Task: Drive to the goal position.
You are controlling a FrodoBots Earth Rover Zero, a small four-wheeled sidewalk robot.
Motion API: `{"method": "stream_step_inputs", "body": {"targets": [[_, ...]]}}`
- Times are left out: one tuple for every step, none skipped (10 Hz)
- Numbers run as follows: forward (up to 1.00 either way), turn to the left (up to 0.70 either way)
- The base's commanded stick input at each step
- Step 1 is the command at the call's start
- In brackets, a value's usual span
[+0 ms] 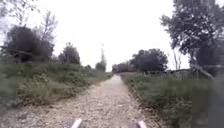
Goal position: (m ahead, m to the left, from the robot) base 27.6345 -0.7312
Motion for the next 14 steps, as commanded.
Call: {"method": "stream_step_inputs", "body": {"targets": [[0.70,0.00],[0.70,0.00],[0.70,0.00],[0.70,0.00],[0.70,0.00],[0.70,-0.03],[0.70,-0.19],[0.70,-0.34],[0.70,-0.31],[0.70,-0.07],[0.70,0.00],[0.70,0.00],[0.70,0.00],[0.70,0.00]]}}
